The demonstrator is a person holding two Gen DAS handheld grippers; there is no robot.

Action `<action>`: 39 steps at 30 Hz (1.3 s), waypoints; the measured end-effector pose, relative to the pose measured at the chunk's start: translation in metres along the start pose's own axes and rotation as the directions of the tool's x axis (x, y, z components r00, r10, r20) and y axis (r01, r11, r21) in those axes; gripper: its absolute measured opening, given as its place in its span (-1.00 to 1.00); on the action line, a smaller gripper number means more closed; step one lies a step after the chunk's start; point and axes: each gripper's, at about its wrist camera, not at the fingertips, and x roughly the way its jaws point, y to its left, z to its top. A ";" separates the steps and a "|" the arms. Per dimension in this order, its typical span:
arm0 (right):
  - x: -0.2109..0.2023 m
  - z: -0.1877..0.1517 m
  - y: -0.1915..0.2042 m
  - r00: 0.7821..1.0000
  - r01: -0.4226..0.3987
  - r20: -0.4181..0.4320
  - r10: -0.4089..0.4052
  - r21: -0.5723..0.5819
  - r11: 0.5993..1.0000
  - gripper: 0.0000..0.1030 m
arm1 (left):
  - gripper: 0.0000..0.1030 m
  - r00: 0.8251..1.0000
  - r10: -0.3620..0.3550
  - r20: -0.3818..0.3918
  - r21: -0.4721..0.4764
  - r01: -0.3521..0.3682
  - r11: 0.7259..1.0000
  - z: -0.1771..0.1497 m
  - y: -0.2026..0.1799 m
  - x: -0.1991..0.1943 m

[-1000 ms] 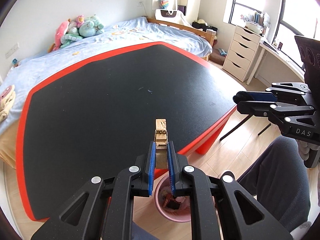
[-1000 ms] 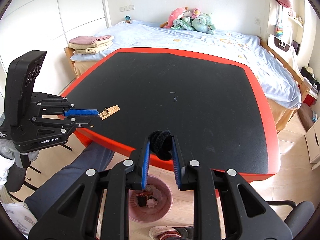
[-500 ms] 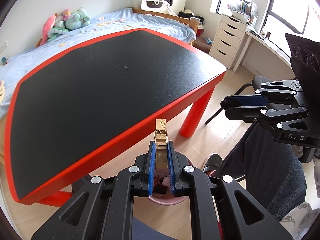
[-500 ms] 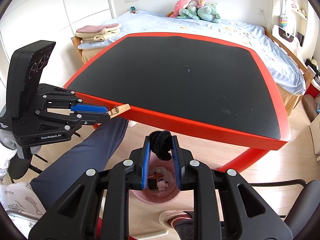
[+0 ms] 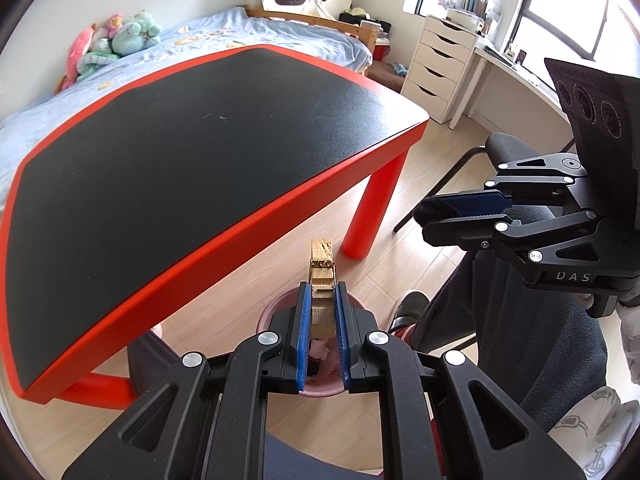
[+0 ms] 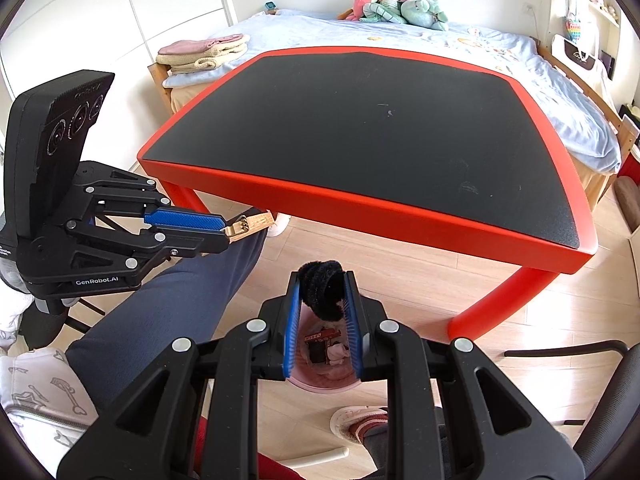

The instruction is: Collect trash

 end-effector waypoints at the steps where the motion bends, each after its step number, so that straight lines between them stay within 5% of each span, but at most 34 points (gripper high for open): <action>1: 0.000 0.000 0.000 1.000 -0.002 0.000 0.002 0.001 1.000 -0.60 | -0.77 1.000 -0.002 -0.001 0.002 0.002 1.000 0.000 0.000 0.000; 9: 0.002 -0.001 0.002 1.000 -0.018 -0.006 0.018 0.001 1.000 -0.55 | -0.76 1.000 -0.026 -0.008 -0.007 0.026 1.000 -0.002 0.005 0.001; 10: 0.002 -0.001 0.001 1.000 -0.016 -0.008 0.016 0.004 1.000 -0.50 | -0.60 1.000 -0.028 -0.008 -0.010 0.028 1.000 -0.002 0.006 0.001; 12: 0.002 -0.002 -0.002 1.000 -0.002 -0.004 0.002 0.011 1.000 0.03 | 0.00 1.000 -0.024 -0.002 -0.029 0.024 0.999 -0.002 0.011 0.002; 13: 0.002 -0.002 -0.003 1.000 0.006 0.002 -0.006 0.021 1.000 0.49 | 0.47 1.000 -0.019 0.014 -0.043 0.019 0.999 -0.002 0.013 0.001; 14: 0.002 -0.003 -0.006 1.000 0.009 0.004 -0.009 0.032 0.999 0.74 | 0.64 0.999 -0.018 0.031 -0.054 0.020 0.998 -0.002 0.015 0.000; 16: 0.004 -0.004 -0.009 1.000 0.022 -0.005 -0.022 0.051 0.998 0.83 | 0.76 0.999 0.001 0.038 -0.068 0.002 0.998 -0.002 0.018 -0.001; 39: 0.002 0.016 -0.016 1.000 -0.003 0.031 0.000 0.099 0.995 0.95 | 0.85 0.995 0.071 0.070 -0.147 -0.060 0.987 -0.003 0.036 -0.013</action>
